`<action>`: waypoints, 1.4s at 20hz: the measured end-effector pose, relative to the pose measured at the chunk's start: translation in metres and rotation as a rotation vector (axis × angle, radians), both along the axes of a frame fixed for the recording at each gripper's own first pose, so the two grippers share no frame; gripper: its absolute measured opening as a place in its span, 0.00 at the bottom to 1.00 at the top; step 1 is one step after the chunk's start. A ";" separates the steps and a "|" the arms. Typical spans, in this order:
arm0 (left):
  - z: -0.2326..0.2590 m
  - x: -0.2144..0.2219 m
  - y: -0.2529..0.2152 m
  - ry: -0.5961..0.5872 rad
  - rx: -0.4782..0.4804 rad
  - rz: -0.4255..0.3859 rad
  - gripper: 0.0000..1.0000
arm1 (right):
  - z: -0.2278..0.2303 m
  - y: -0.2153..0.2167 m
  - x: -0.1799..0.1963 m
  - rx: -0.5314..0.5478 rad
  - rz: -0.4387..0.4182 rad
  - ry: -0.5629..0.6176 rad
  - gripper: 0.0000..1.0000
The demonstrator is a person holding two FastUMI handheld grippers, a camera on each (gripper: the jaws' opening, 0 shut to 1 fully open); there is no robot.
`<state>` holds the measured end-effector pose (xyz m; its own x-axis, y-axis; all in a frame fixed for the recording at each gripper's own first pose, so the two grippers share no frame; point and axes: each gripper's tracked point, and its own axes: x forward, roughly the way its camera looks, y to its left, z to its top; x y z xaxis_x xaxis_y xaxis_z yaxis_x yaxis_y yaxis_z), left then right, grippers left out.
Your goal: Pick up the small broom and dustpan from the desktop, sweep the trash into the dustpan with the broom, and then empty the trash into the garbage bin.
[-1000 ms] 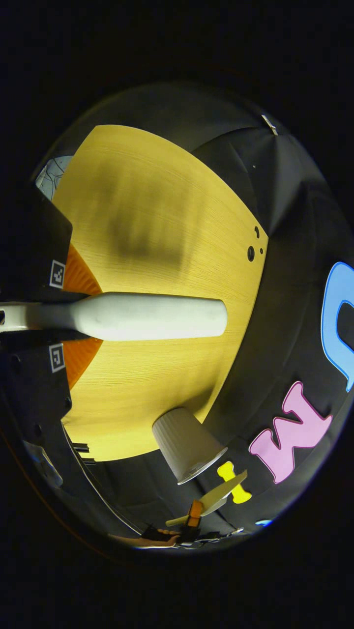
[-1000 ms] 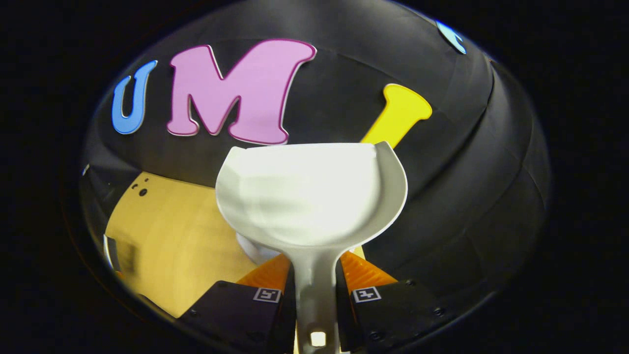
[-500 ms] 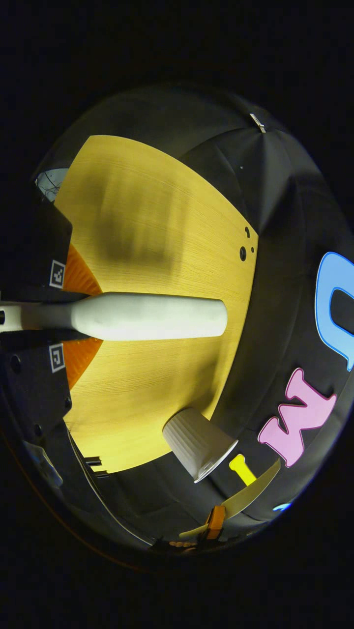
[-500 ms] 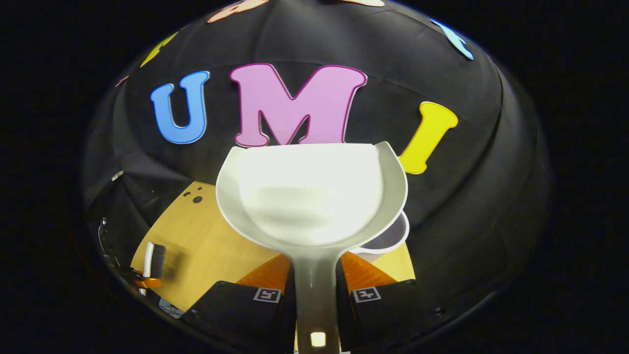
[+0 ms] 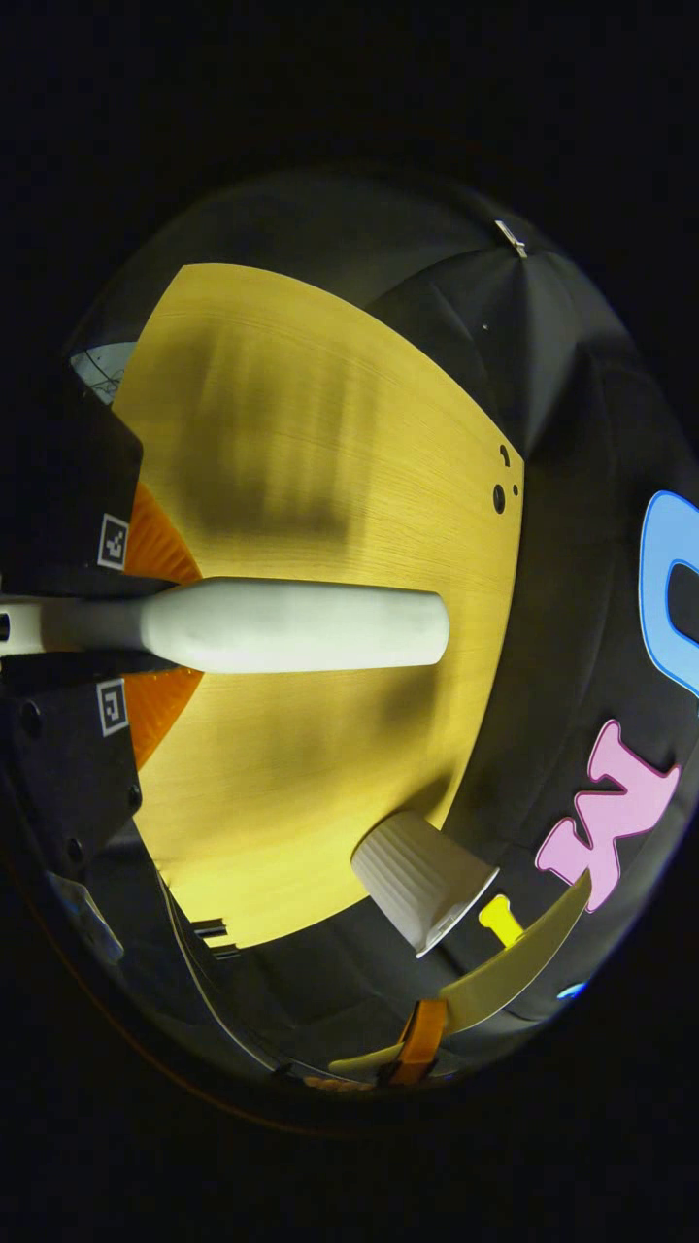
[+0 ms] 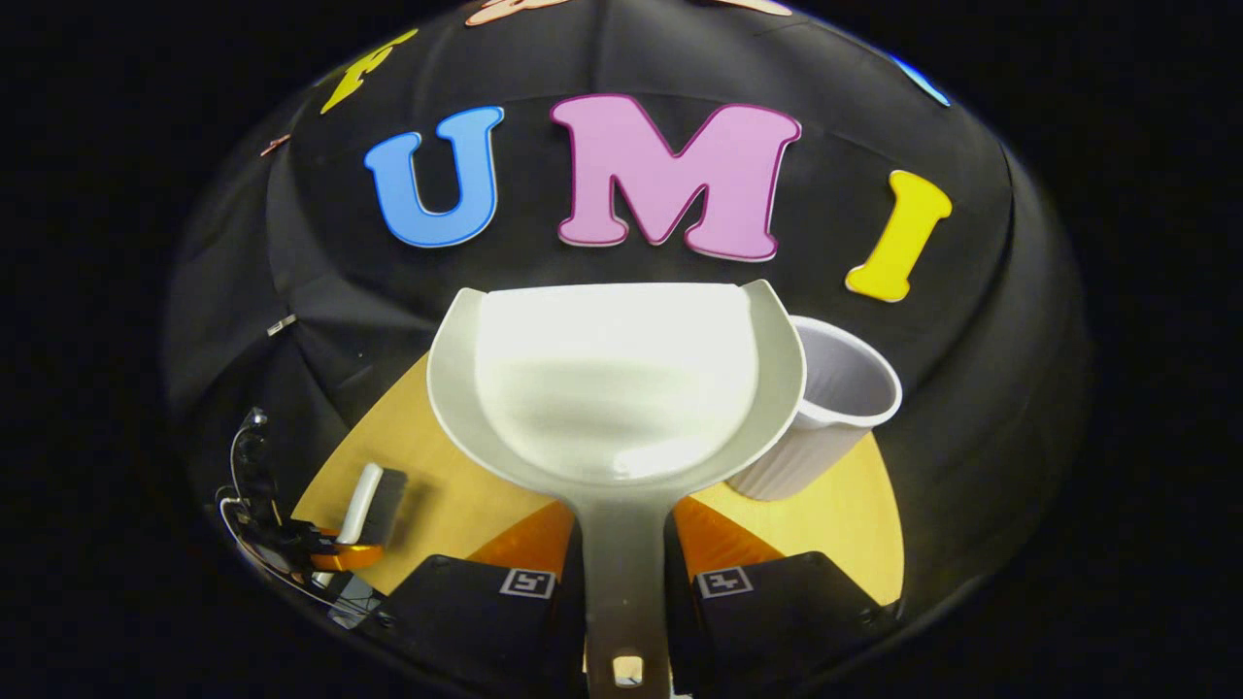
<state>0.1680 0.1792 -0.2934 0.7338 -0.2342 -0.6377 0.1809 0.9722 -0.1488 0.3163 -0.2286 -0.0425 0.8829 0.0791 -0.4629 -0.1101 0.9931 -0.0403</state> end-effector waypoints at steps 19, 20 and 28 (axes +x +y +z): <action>-0.064 0.072 -0.011 0.183 0.320 0.048 0.28 | -0.199 -0.054 -0.020 0.066 -0.045 0.491 0.38; -0.066 0.073 -0.010 0.190 0.328 0.055 0.29 | -0.201 -0.056 -0.019 0.053 -0.044 0.487 0.38; -0.055 0.071 -0.020 0.148 0.358 0.050 0.54 | -0.194 -0.057 -0.019 0.042 -0.038 0.491 0.54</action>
